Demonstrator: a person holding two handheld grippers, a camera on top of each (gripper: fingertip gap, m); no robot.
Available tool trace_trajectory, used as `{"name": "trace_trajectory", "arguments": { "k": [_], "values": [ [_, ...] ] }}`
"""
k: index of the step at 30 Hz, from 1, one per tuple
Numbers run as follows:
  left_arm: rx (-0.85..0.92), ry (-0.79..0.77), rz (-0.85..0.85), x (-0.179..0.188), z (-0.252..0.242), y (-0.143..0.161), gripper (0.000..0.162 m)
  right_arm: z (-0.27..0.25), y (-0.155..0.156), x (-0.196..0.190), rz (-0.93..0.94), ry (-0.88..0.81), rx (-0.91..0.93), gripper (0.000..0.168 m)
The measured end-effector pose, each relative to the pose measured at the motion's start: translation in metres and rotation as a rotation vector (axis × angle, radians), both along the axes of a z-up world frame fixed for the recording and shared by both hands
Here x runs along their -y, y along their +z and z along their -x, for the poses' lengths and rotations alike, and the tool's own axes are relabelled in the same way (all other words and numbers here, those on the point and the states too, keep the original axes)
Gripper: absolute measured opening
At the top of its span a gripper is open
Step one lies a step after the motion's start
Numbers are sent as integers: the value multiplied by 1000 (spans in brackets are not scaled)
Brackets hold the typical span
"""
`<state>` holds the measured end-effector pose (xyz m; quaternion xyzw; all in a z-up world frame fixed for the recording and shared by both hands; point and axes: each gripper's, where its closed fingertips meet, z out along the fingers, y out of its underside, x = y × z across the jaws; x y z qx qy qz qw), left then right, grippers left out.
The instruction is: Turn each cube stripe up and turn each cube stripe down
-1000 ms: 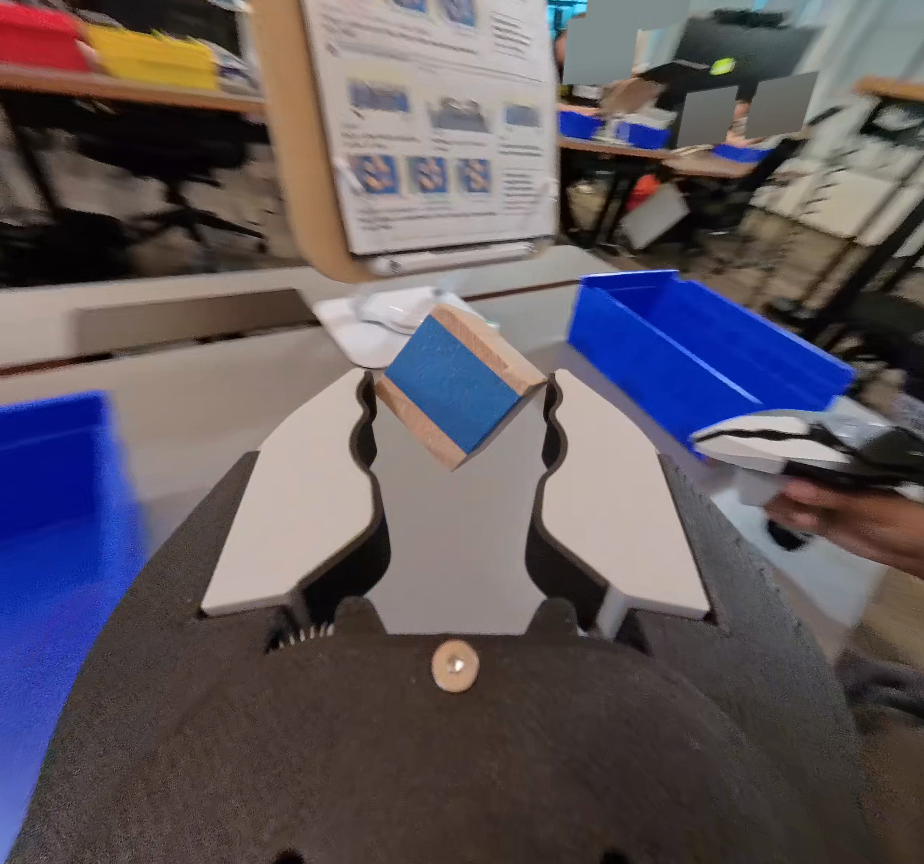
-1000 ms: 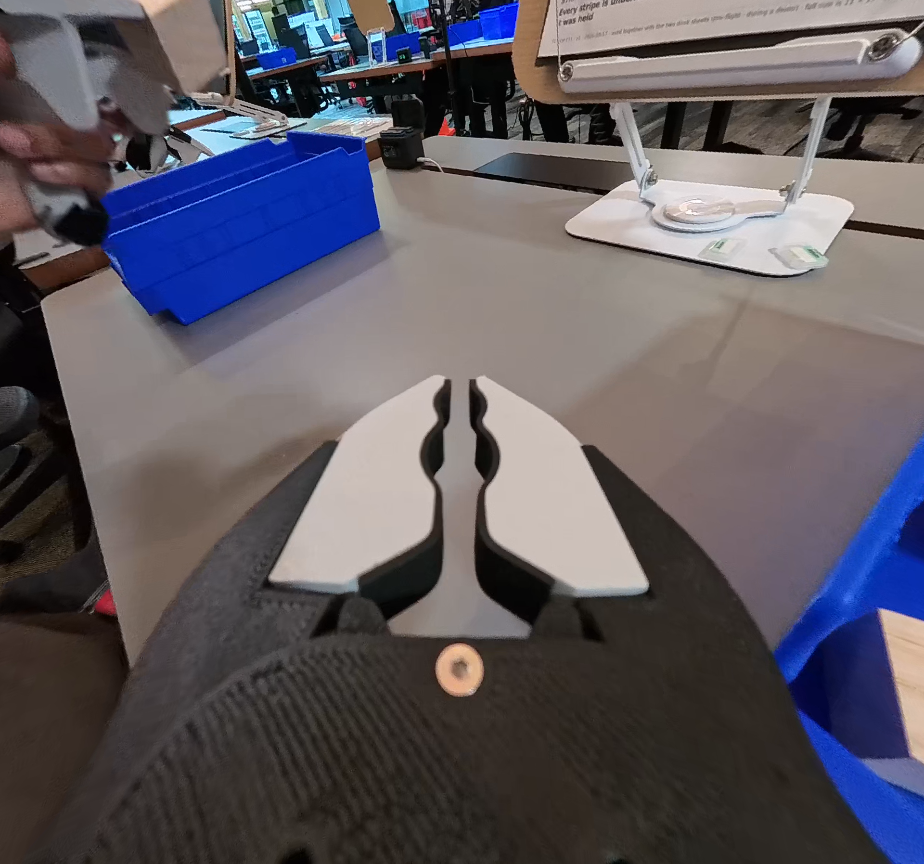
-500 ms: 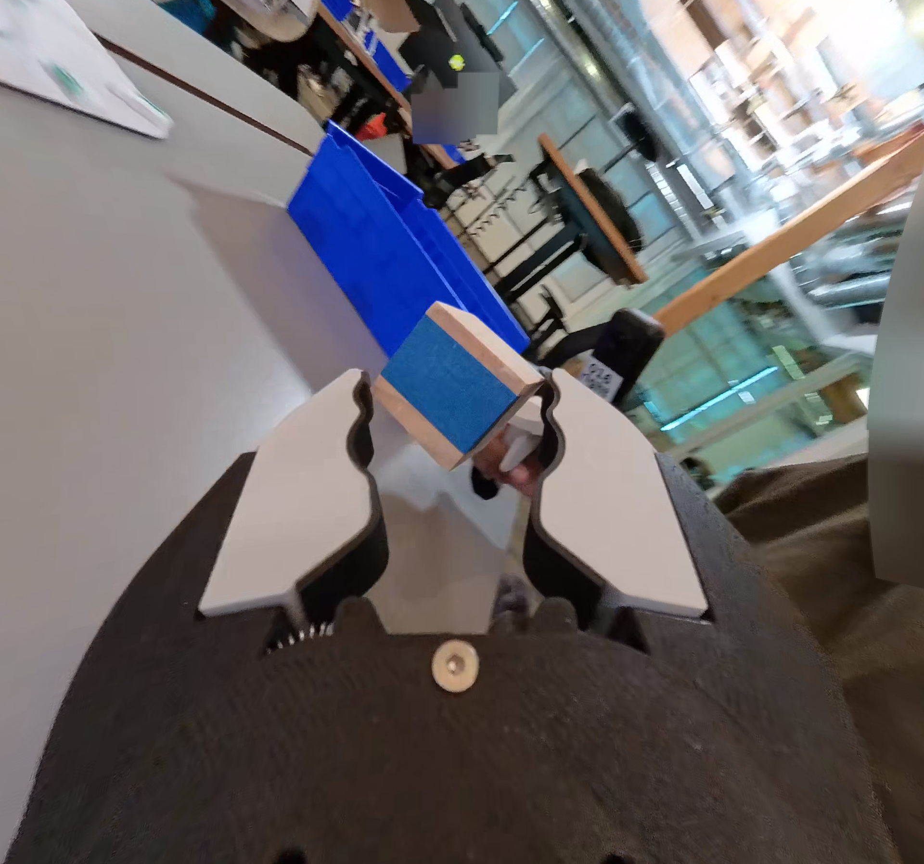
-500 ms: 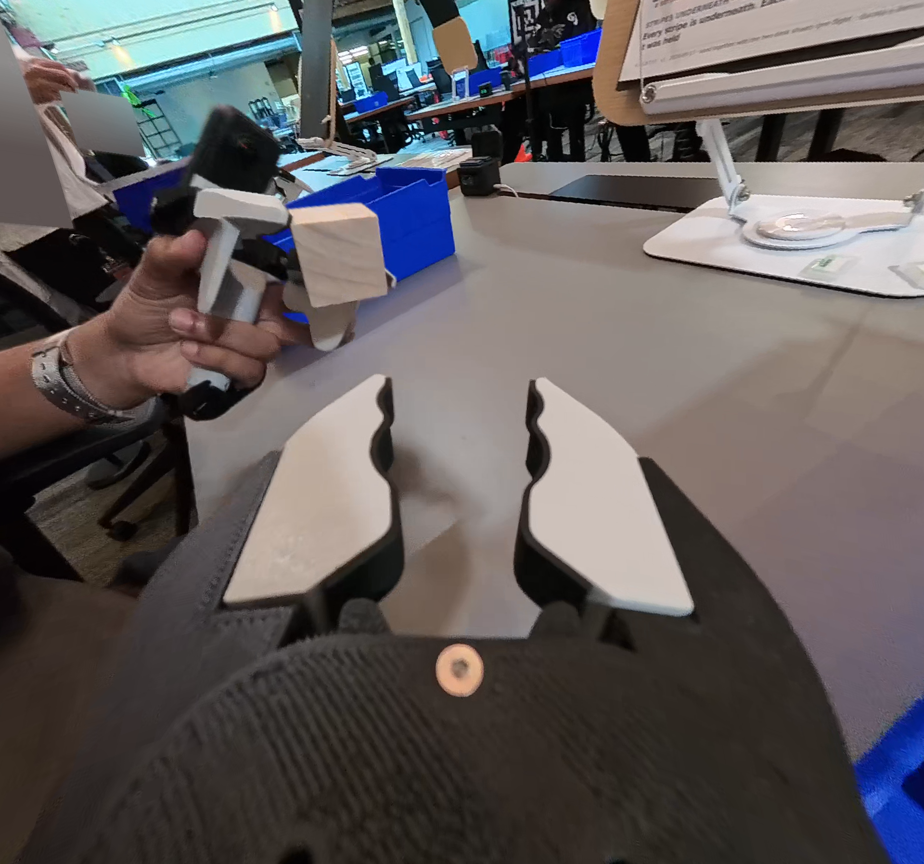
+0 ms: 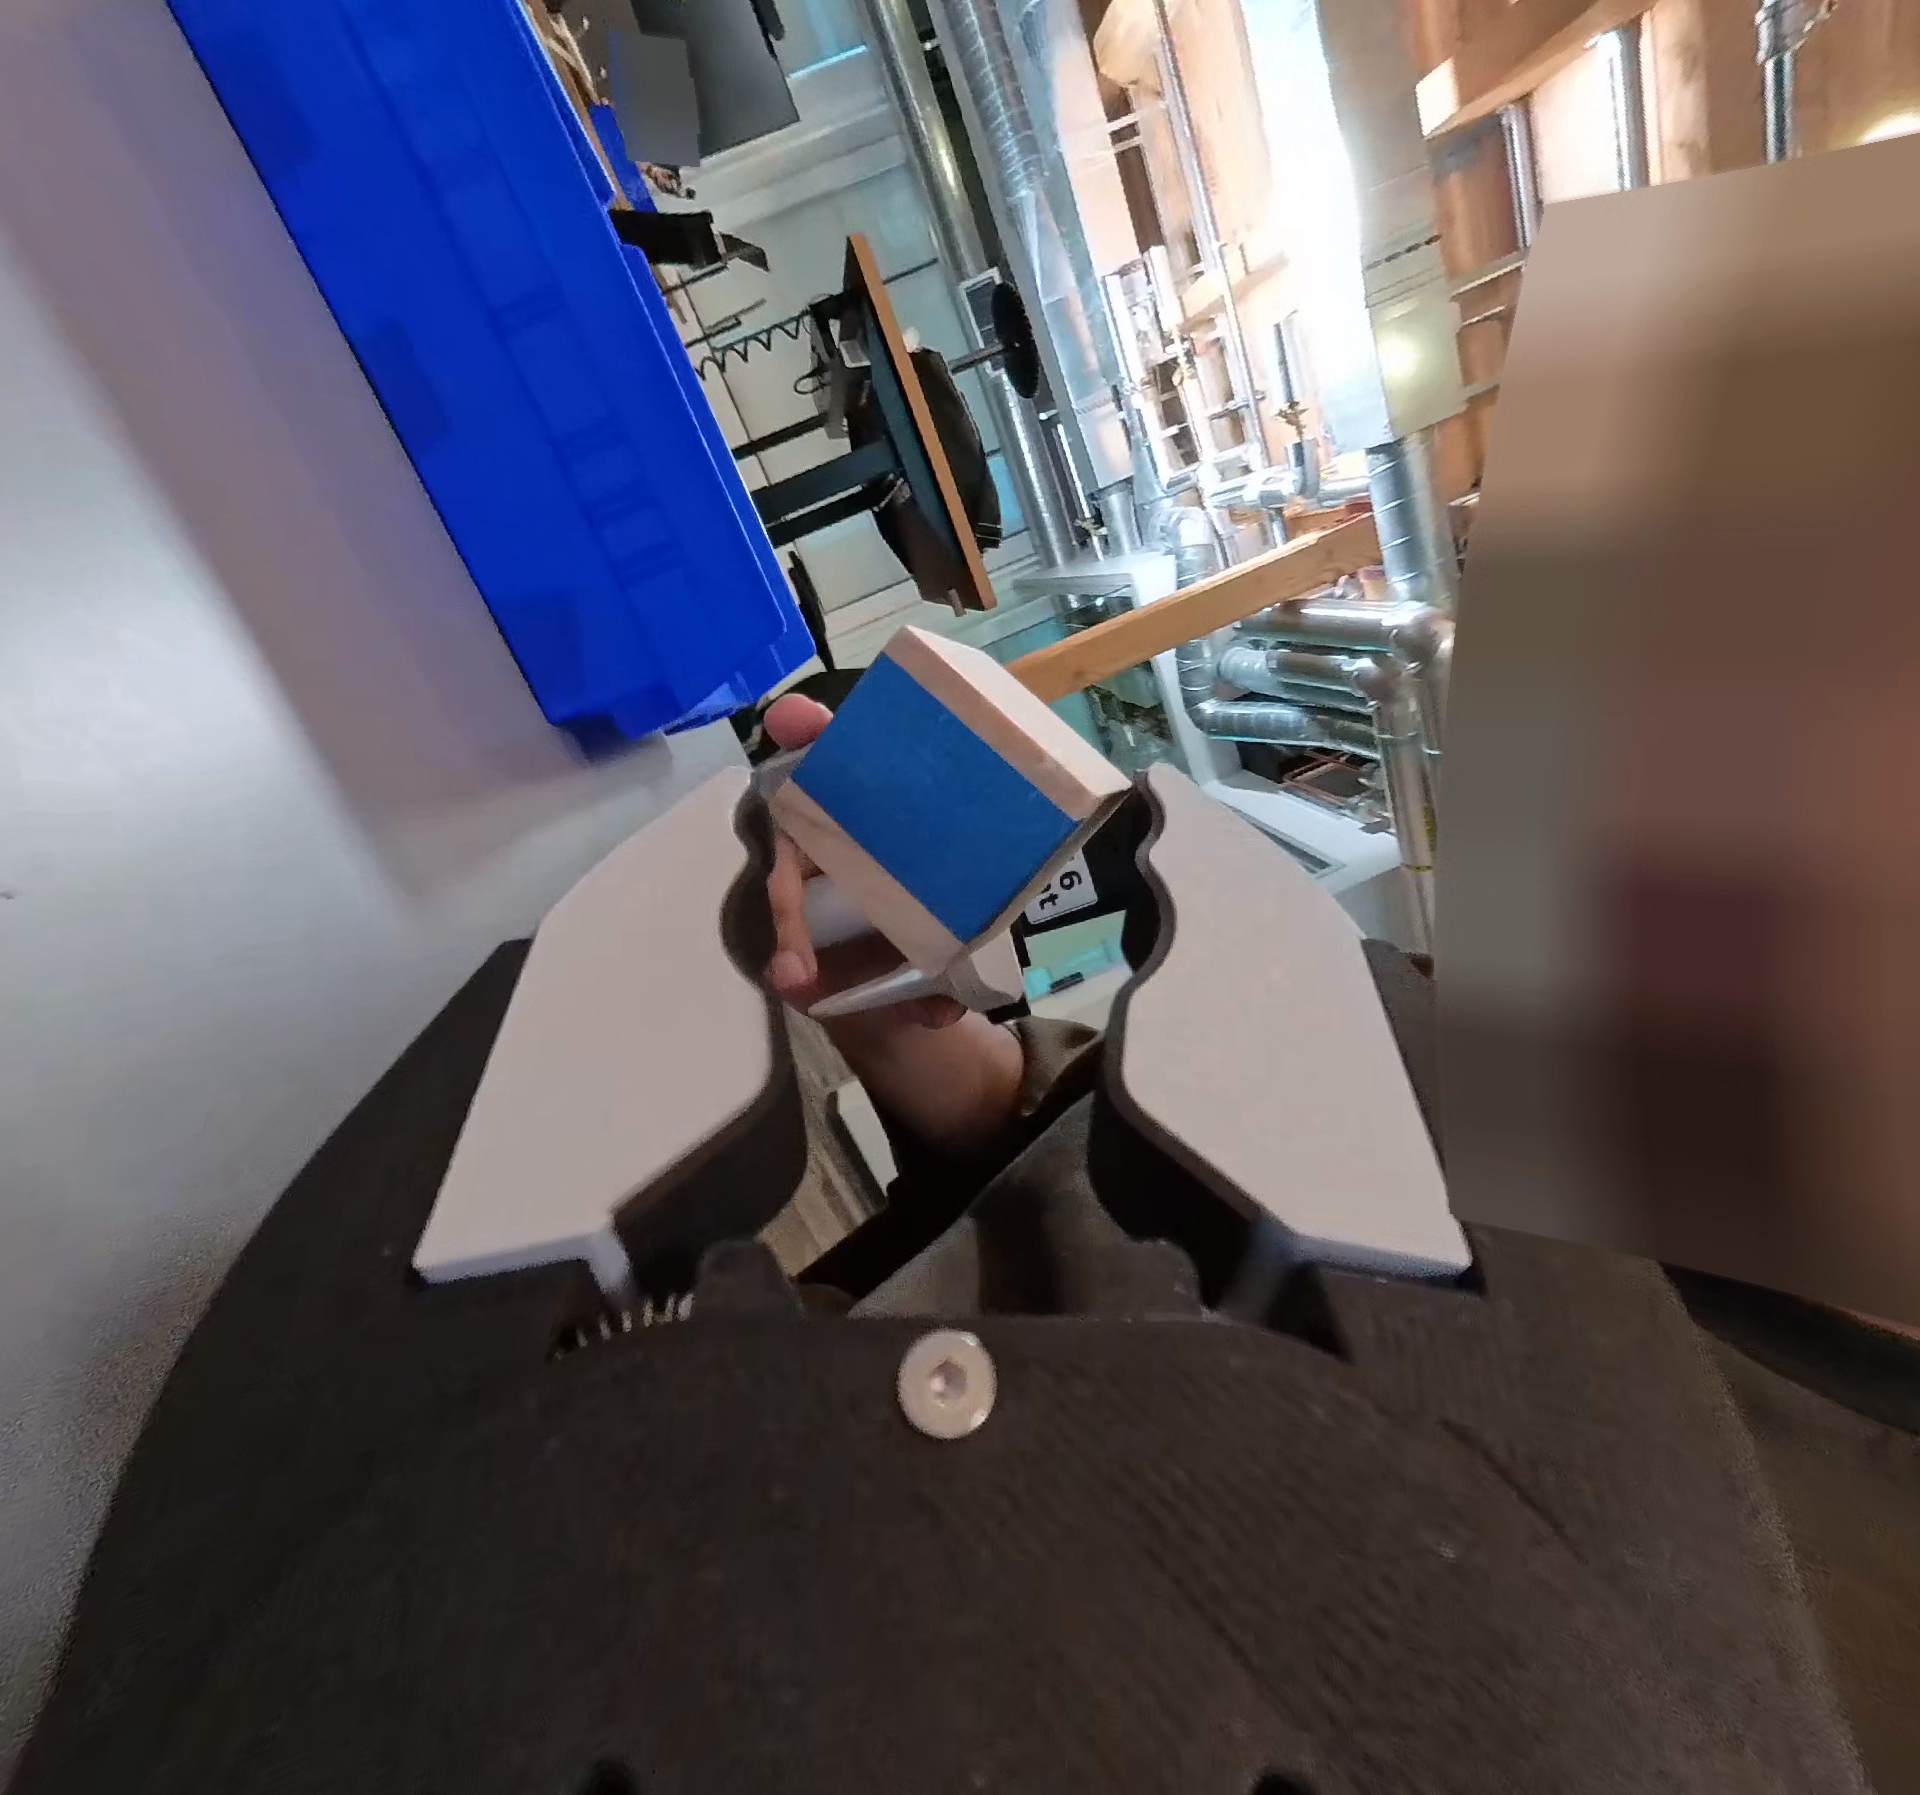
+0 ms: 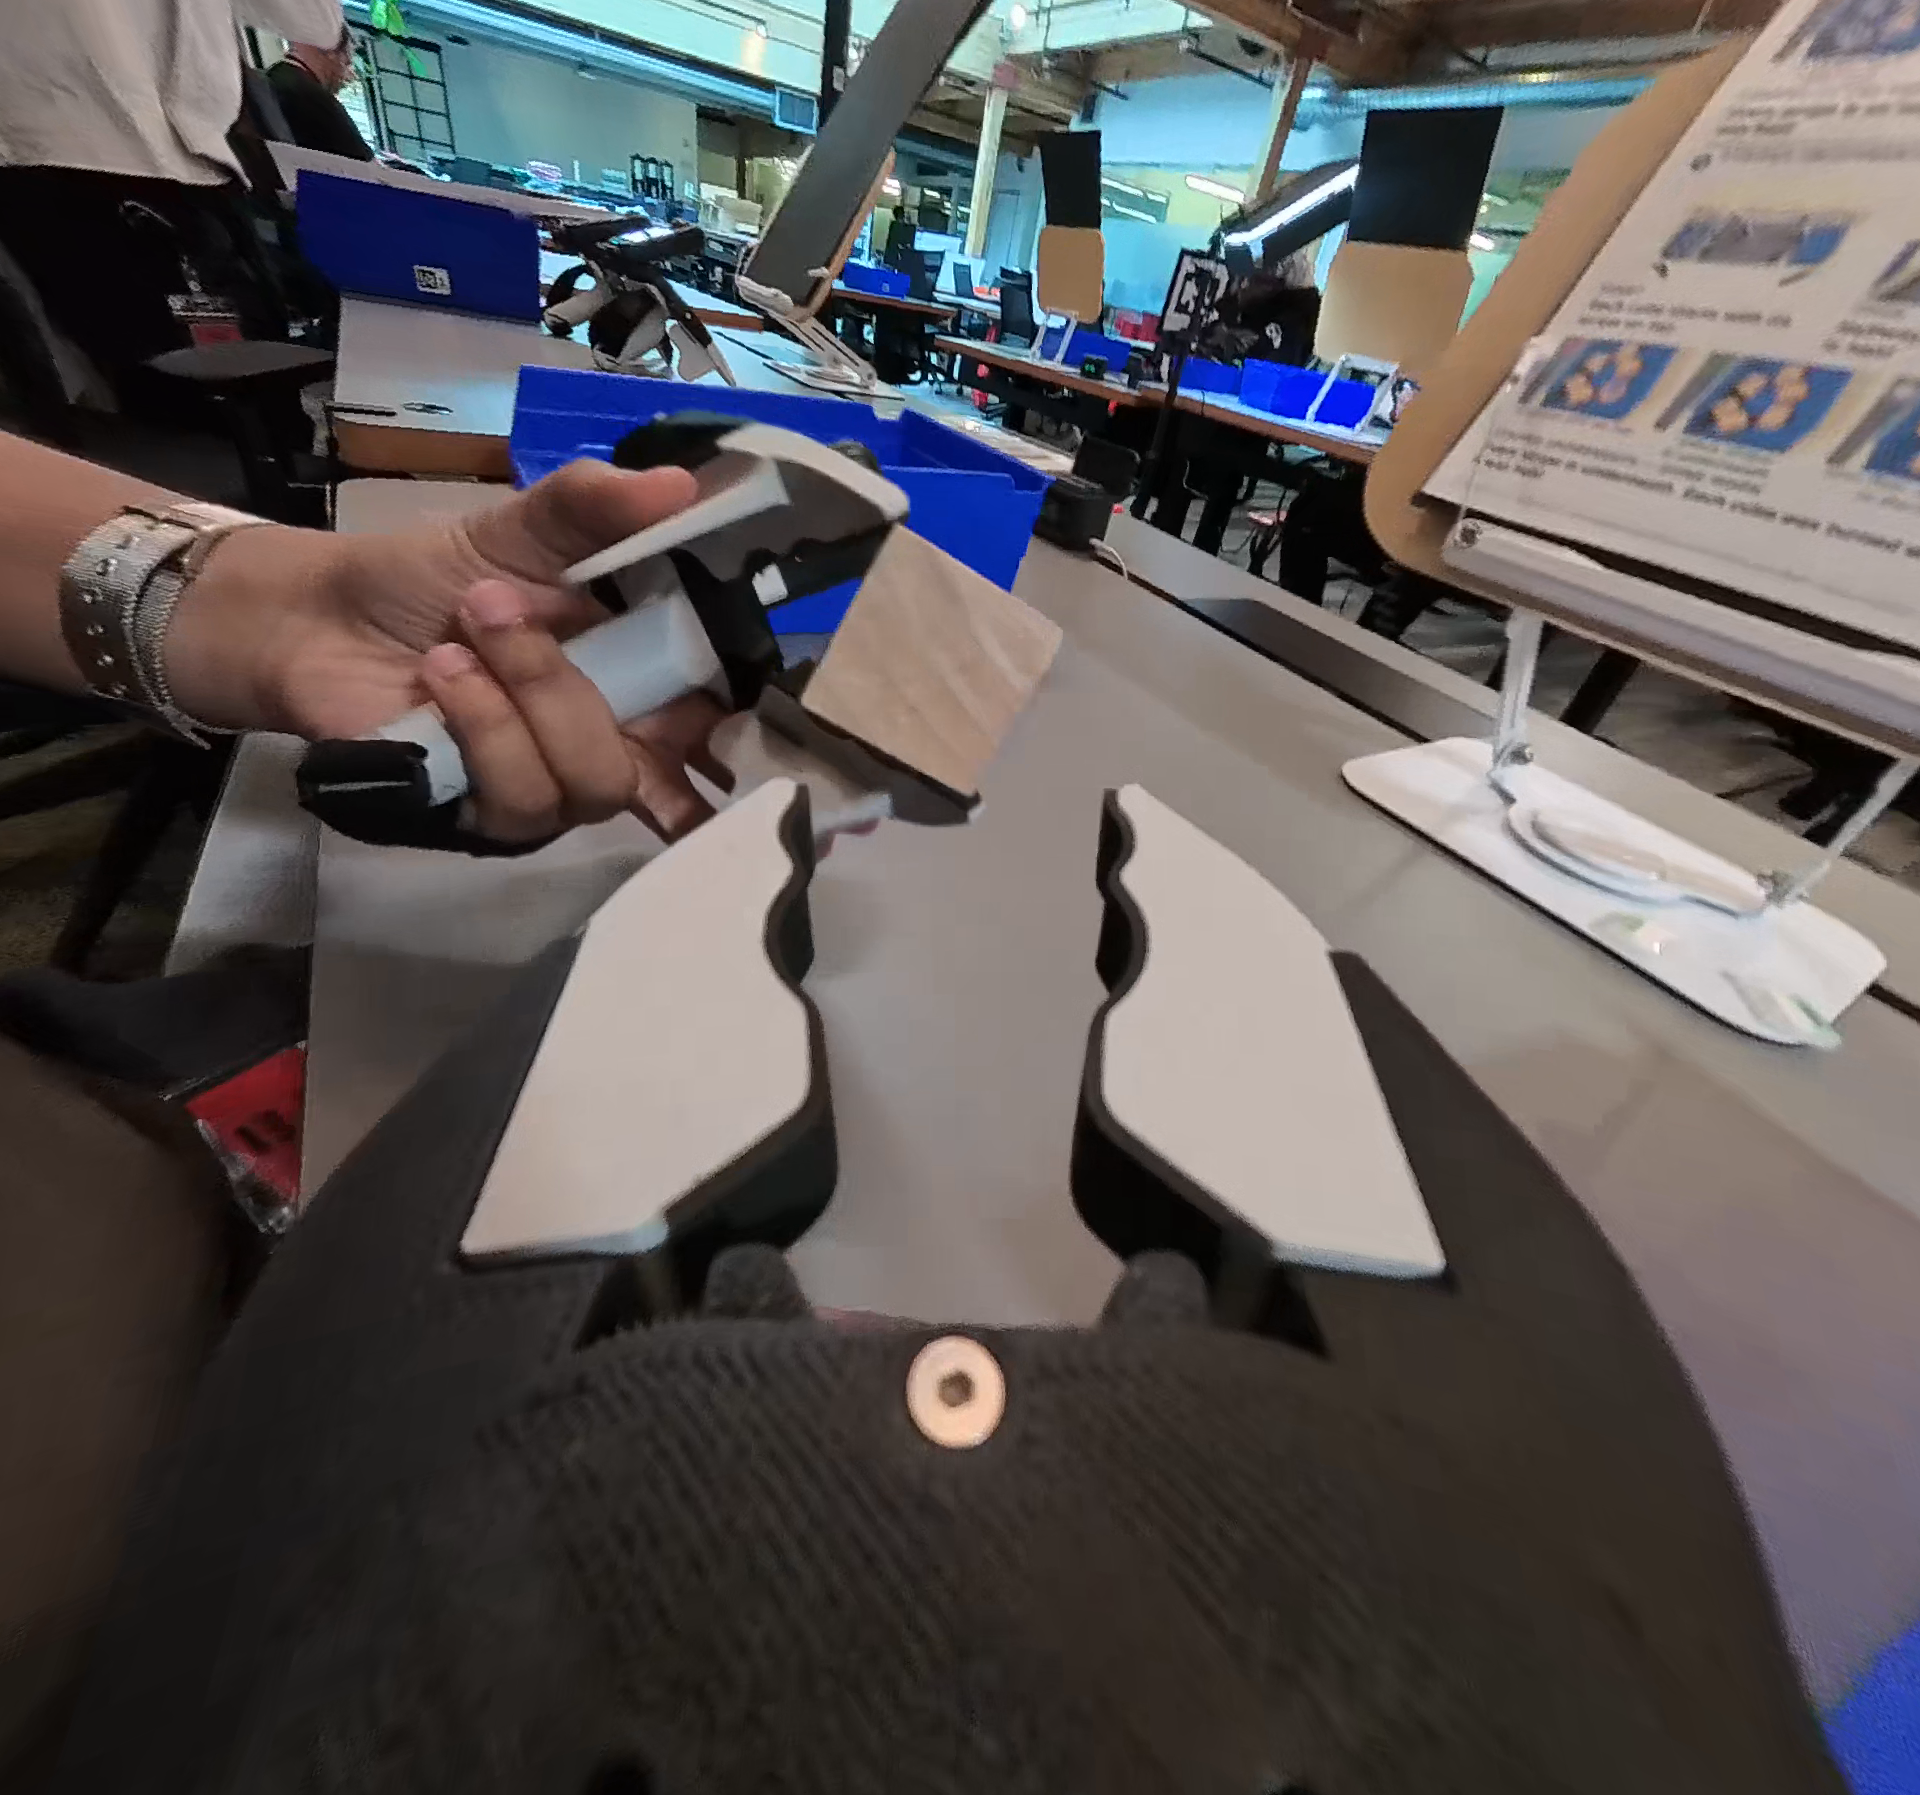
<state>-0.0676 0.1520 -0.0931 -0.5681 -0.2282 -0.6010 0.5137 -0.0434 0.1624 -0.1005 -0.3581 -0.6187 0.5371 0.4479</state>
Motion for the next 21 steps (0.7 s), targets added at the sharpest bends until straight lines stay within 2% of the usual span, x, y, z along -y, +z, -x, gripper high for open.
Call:
{"name": "trace_trajectory", "arguments": {
  "k": [12,21],
  "values": [
    [82,-176,35,-1,-31,-13,66,-5,5,16,-30,57,-48,66],
    [142,-283,69,2,-45,-19,66,-8,-5,24,-72,130,-6,60]
  ]
}}
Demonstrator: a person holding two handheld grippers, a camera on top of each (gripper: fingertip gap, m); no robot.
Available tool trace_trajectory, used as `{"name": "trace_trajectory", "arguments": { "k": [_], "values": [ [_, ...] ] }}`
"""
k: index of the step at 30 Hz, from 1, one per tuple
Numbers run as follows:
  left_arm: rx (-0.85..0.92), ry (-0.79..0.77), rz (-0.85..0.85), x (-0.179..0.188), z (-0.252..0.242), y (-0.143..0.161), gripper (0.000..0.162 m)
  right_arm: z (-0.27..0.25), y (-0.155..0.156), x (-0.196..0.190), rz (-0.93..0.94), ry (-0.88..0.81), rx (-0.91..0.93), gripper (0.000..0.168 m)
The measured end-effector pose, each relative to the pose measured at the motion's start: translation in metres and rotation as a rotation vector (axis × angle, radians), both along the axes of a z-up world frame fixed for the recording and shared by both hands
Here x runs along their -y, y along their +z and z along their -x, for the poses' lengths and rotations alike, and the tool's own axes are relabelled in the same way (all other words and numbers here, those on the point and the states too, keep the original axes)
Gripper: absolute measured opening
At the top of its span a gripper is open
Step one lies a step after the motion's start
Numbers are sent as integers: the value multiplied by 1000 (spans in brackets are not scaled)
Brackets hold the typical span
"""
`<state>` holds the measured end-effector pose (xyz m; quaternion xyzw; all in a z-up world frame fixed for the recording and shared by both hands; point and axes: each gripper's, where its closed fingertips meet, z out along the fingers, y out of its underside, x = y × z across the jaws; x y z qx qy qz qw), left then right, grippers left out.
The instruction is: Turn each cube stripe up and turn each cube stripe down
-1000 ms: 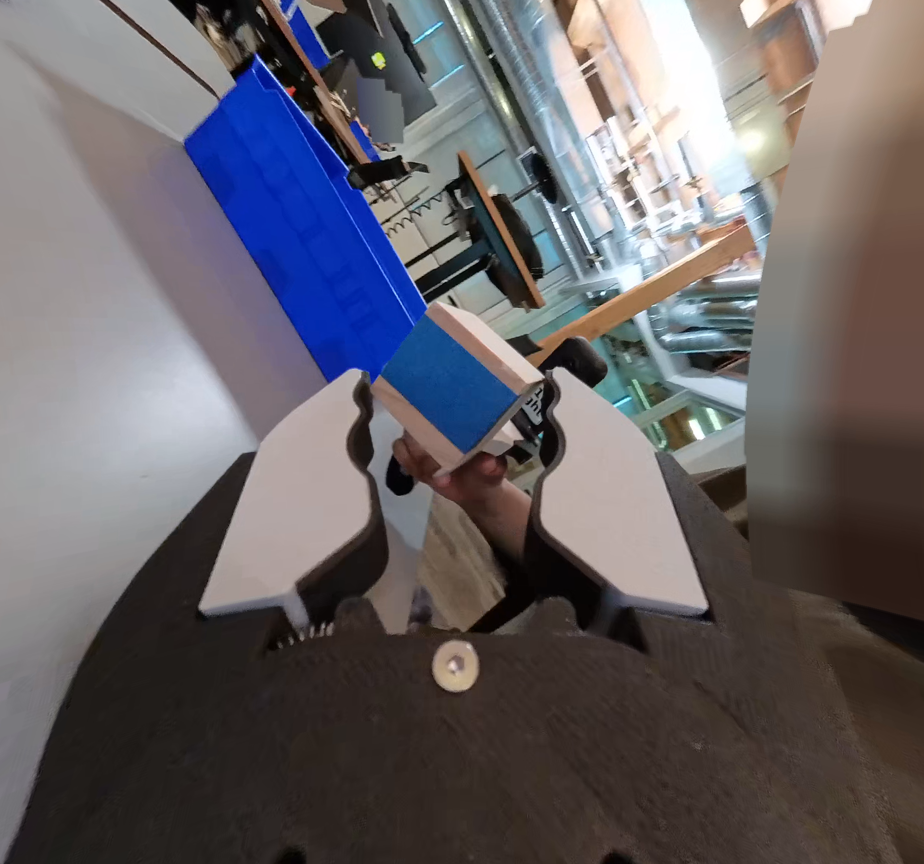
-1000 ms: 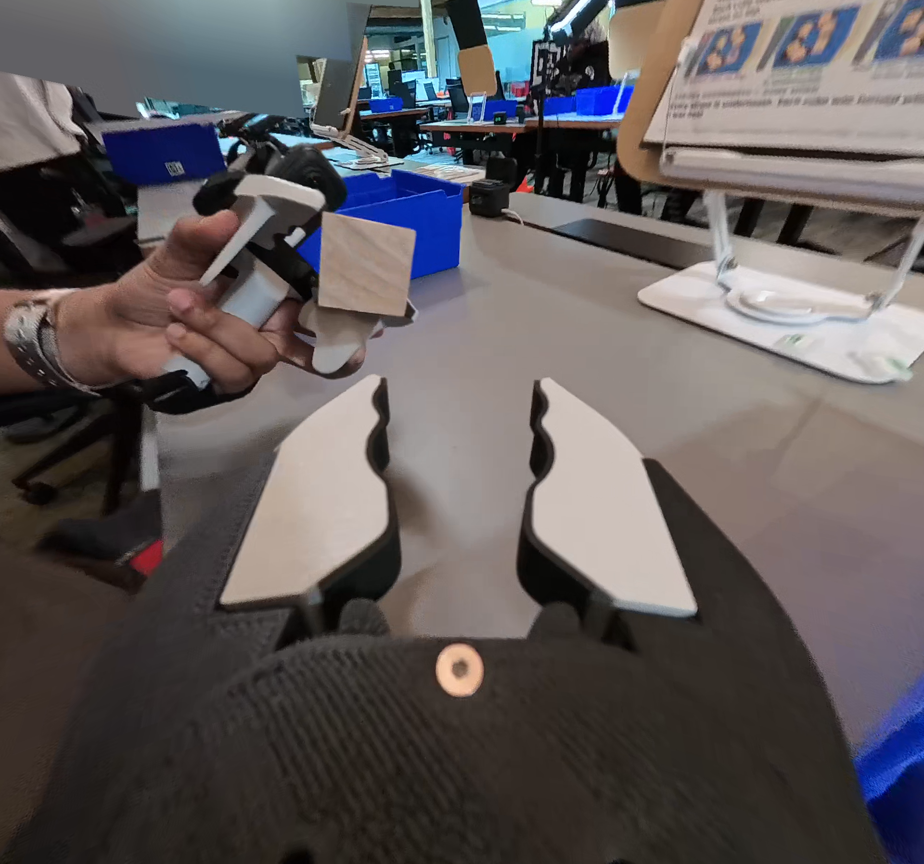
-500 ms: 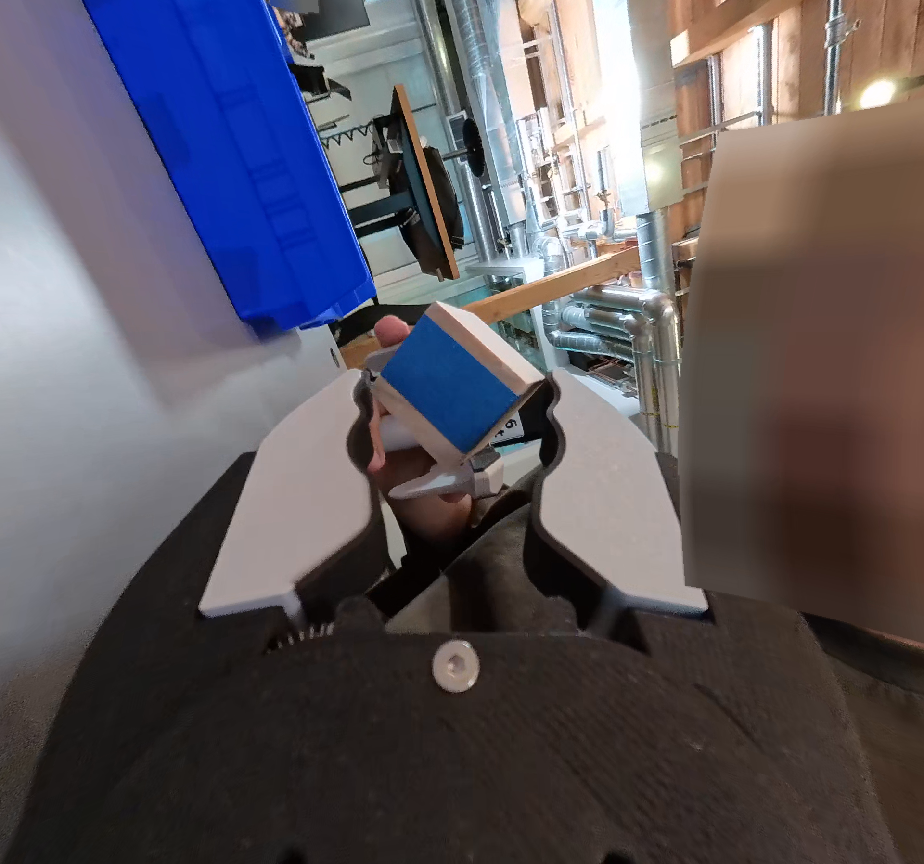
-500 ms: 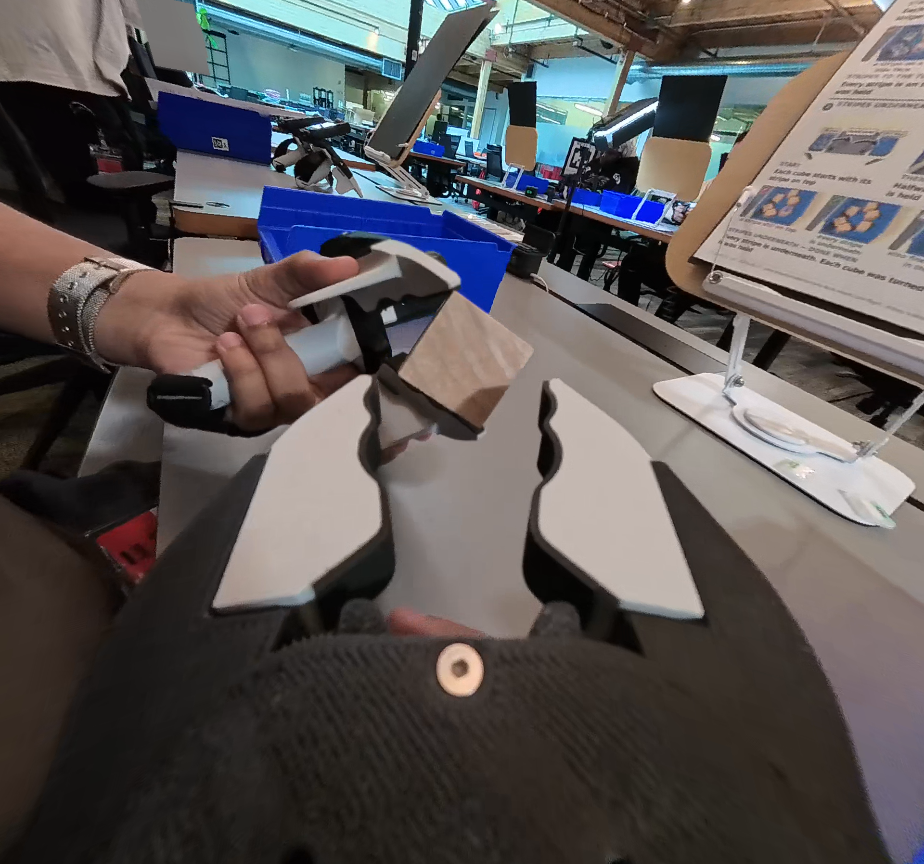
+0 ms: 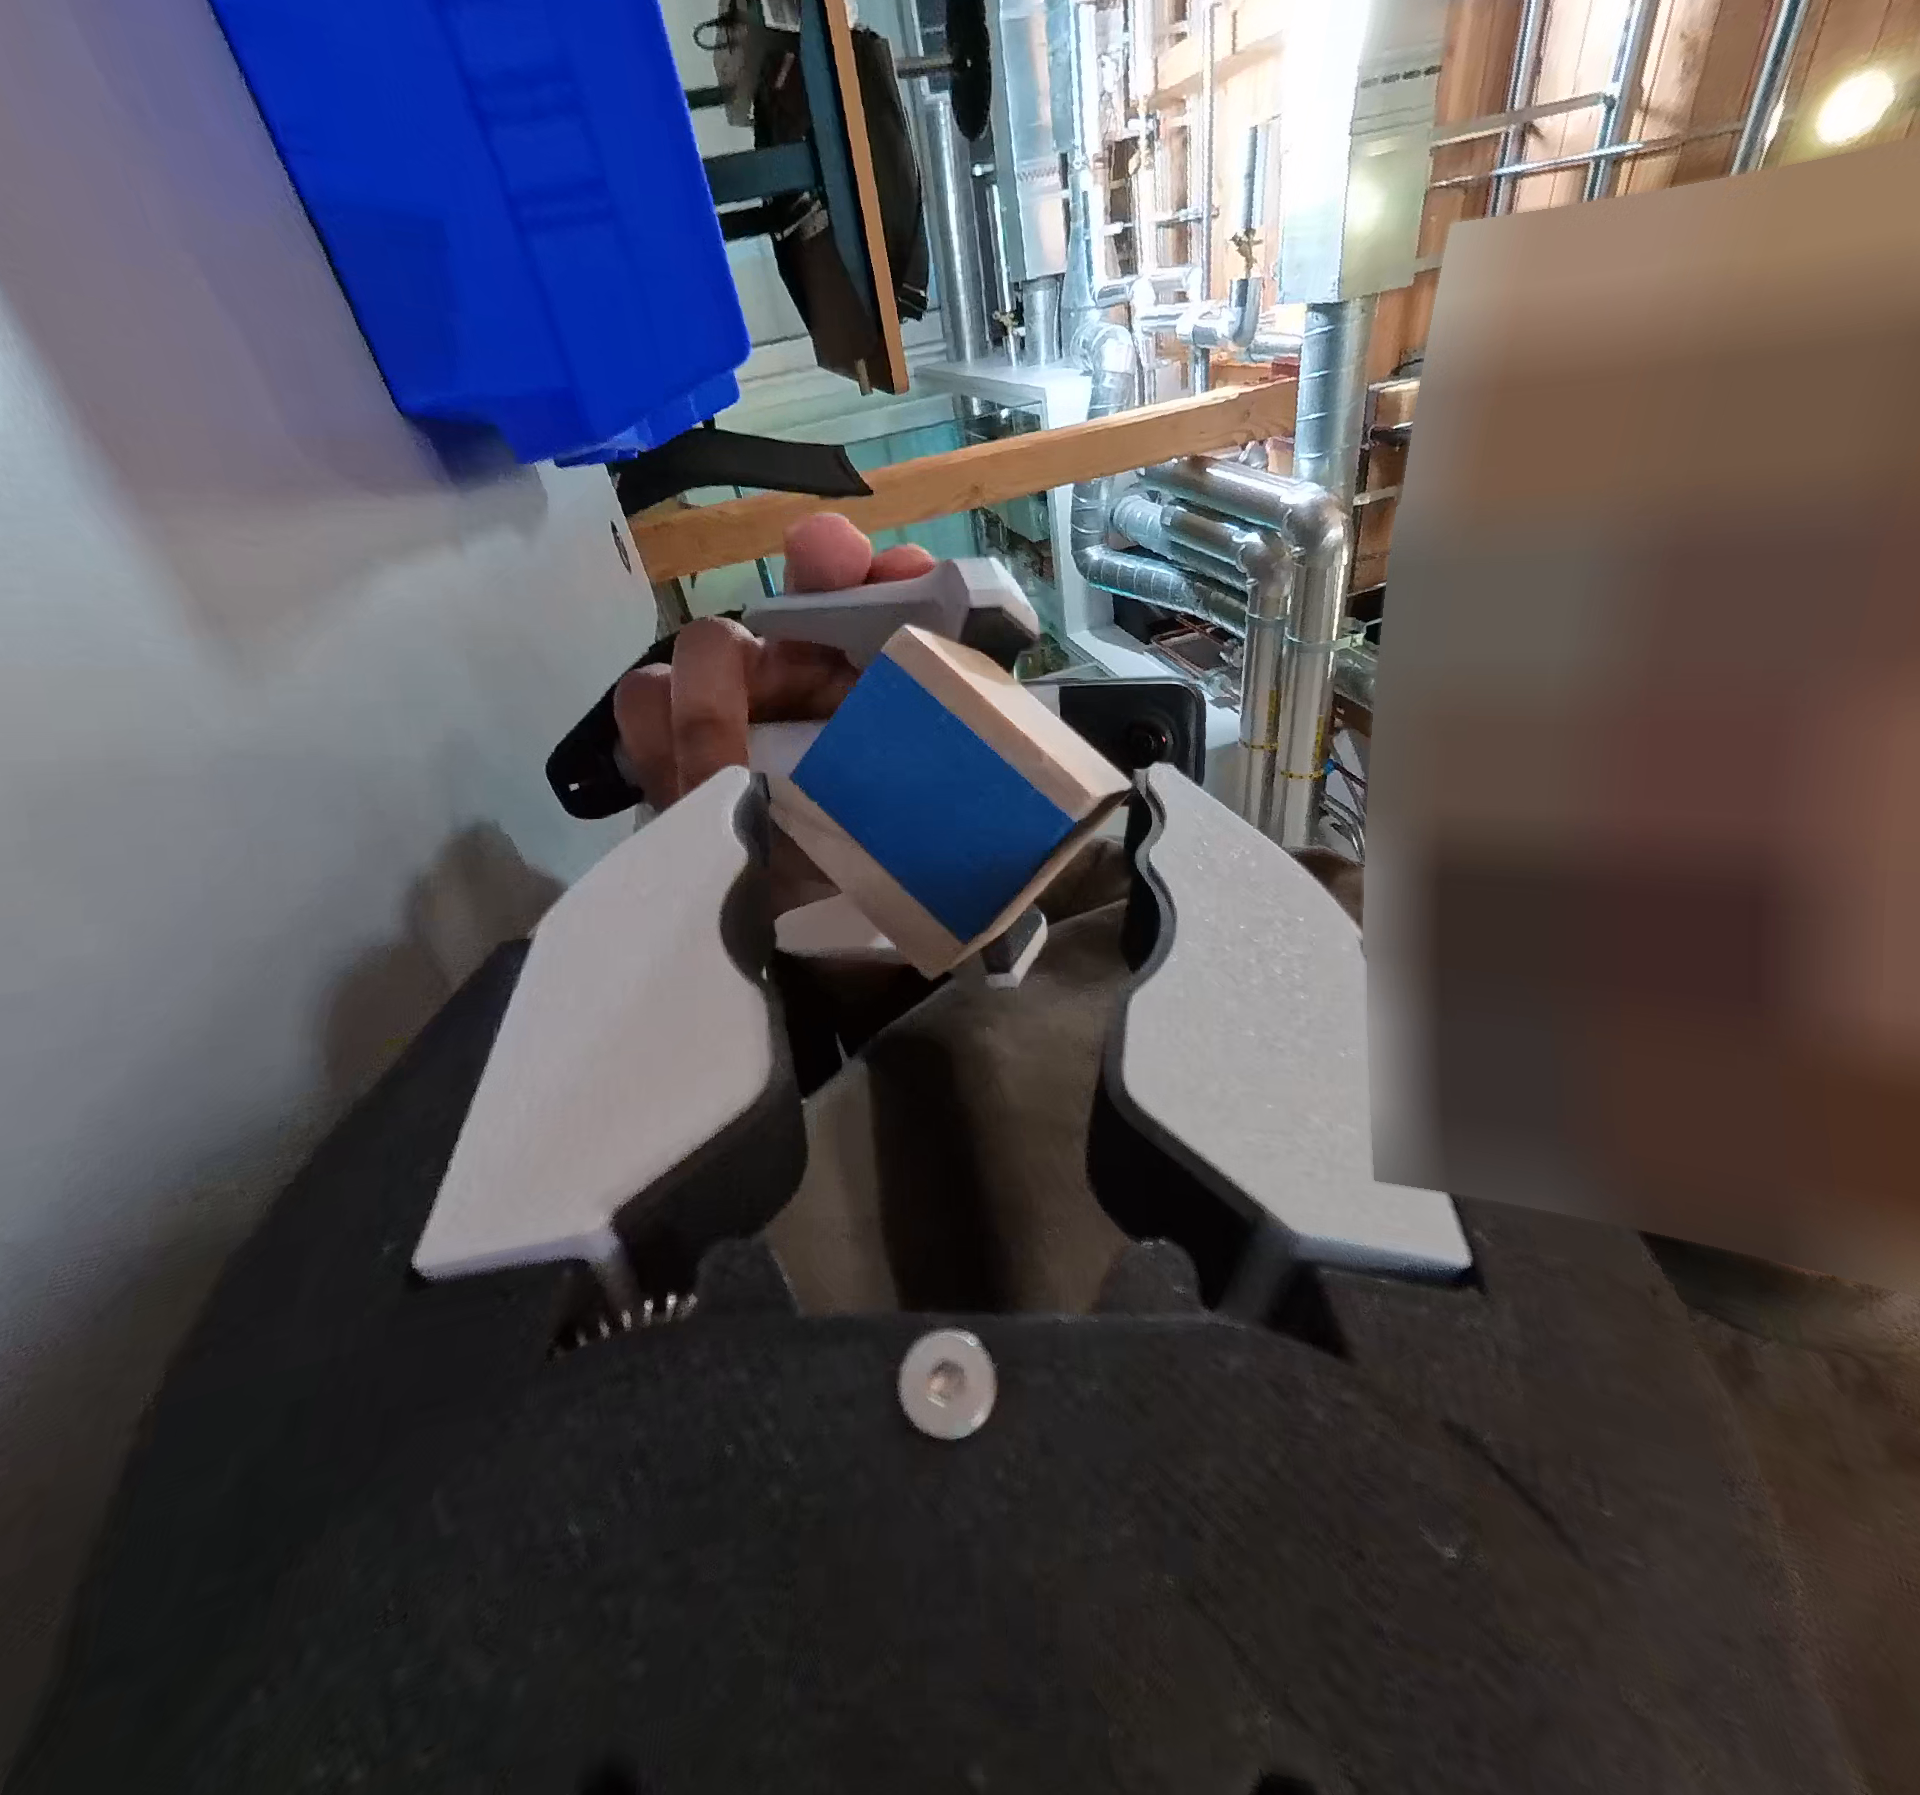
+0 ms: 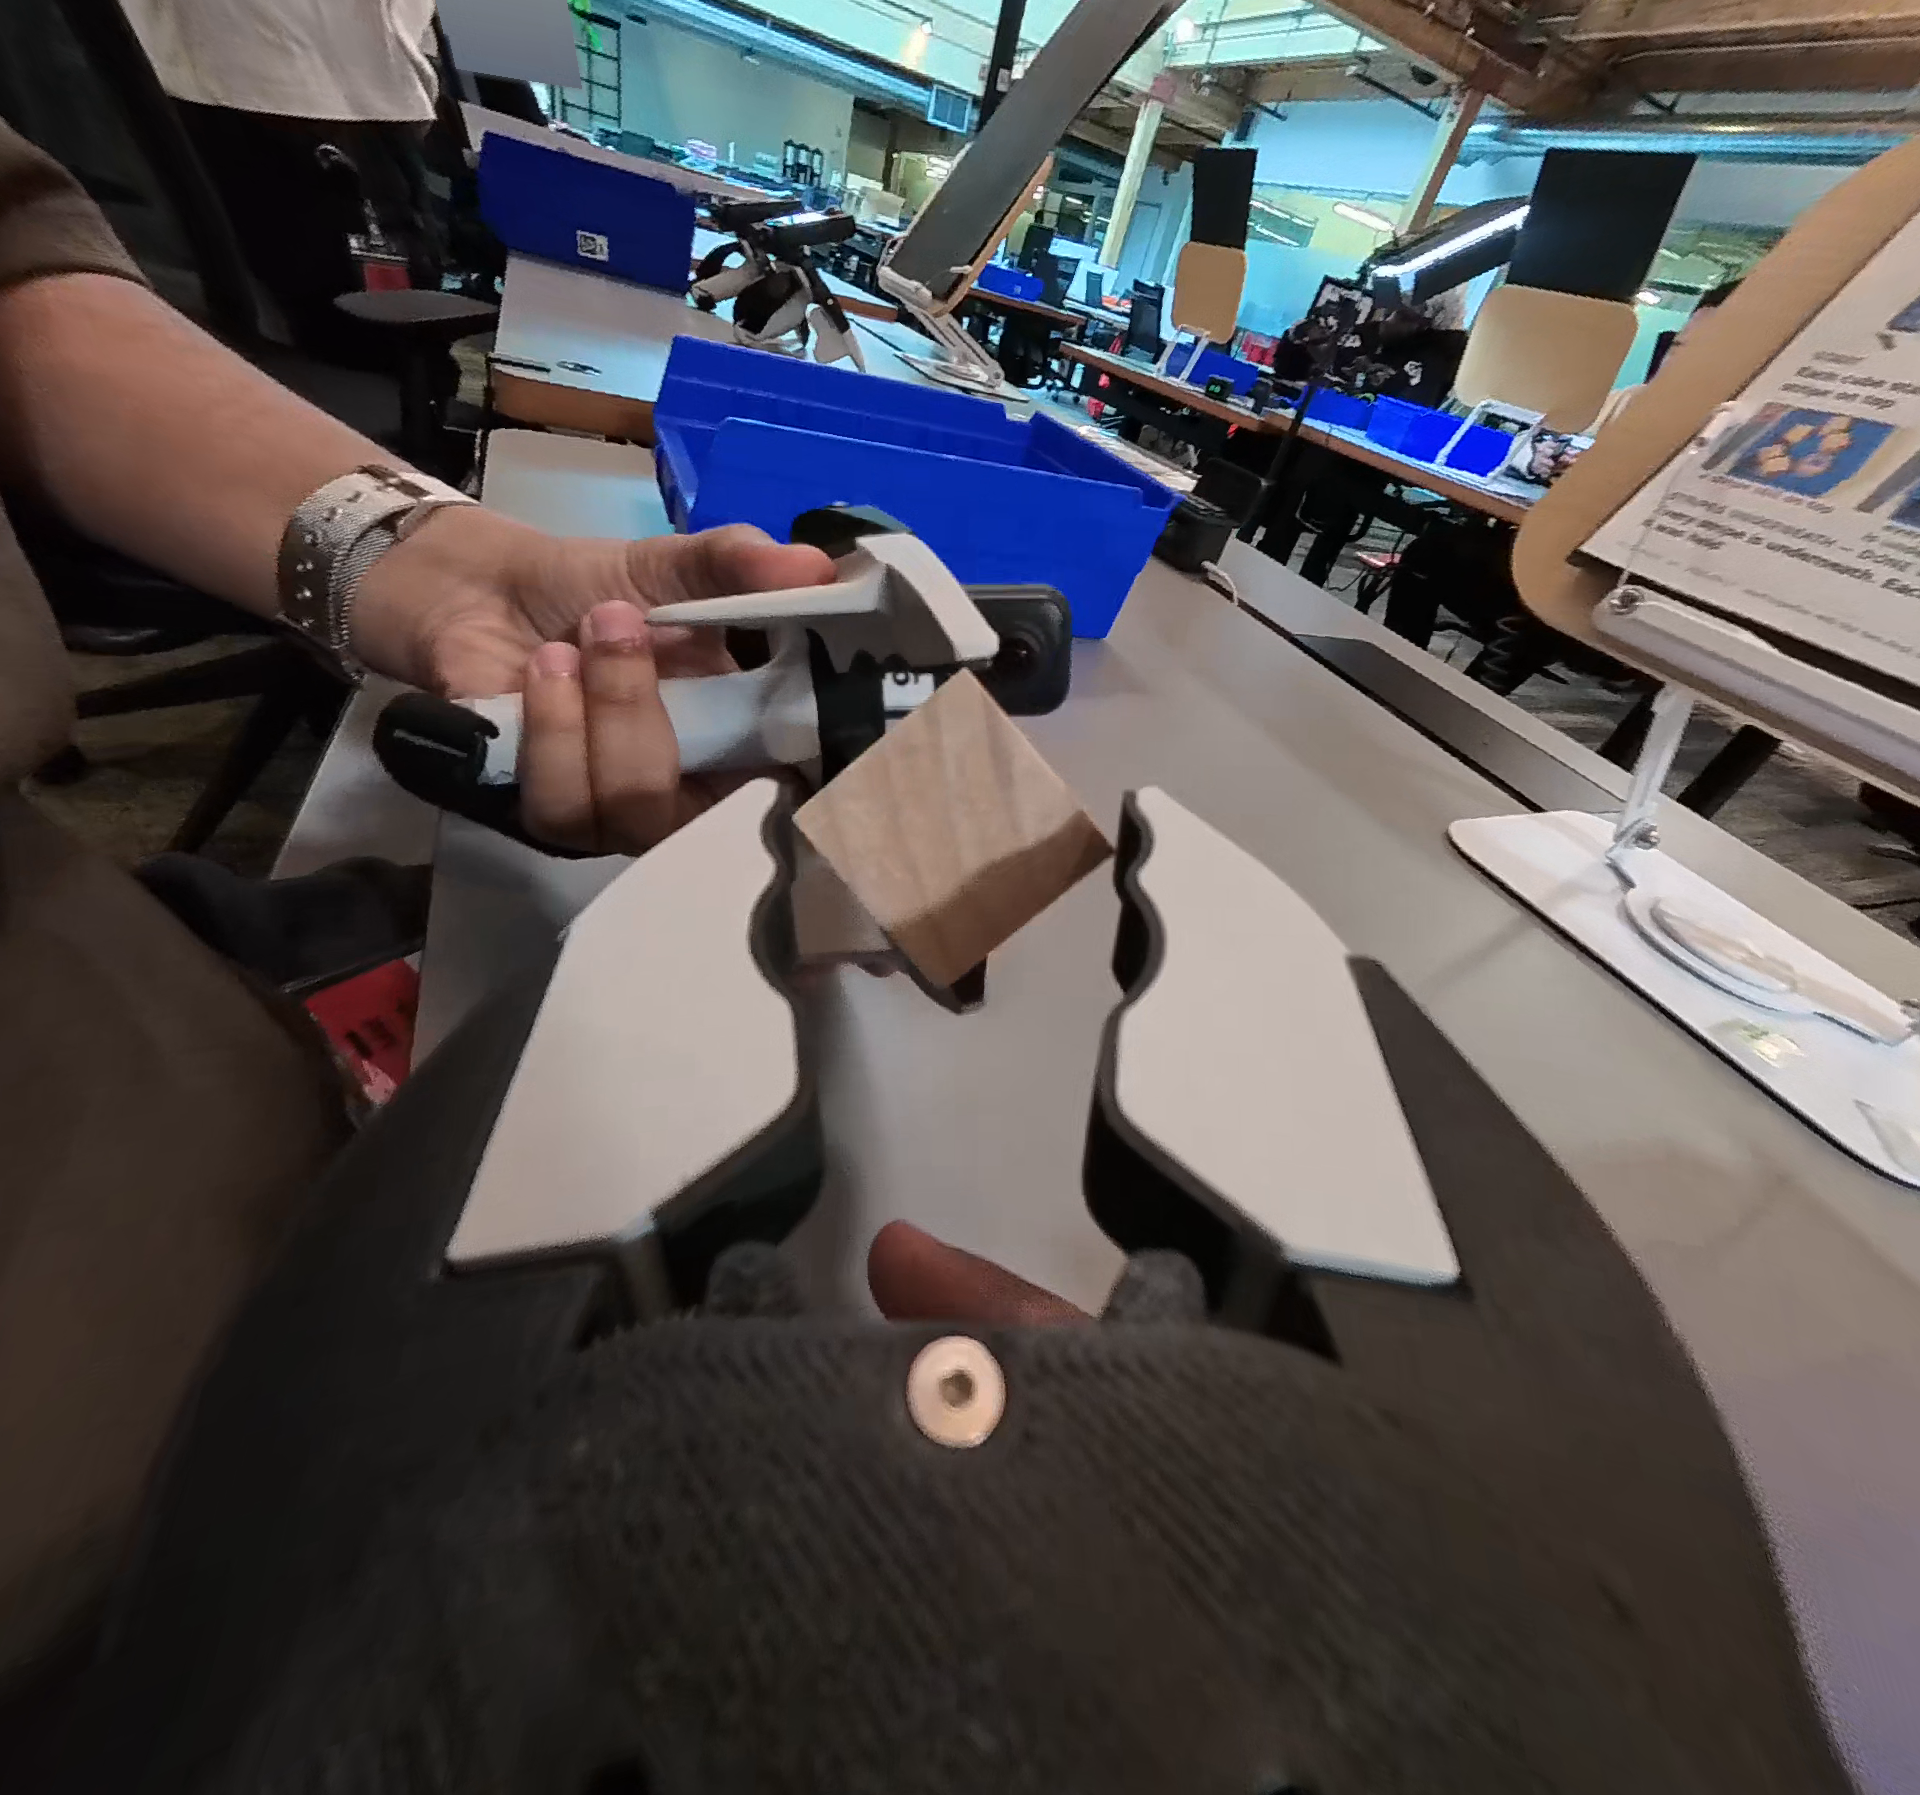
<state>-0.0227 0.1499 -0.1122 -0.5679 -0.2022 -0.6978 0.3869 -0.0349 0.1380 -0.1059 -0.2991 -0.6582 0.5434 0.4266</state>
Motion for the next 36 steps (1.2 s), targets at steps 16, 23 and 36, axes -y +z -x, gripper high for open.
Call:
{"name": "trace_trajectory", "arguments": {
  "k": [16,23,36],
  "values": [
    [20,-31,-28,5,-1,5,69,1,10,-8,102,4,44,59],
    [34,15,-85,4,8,15,71,2,54,-60,264,-185,-23,59],
    [-25,-38,-84,9,-8,13,70,7,81,-306,252,-777,122,59]
  ]
}}
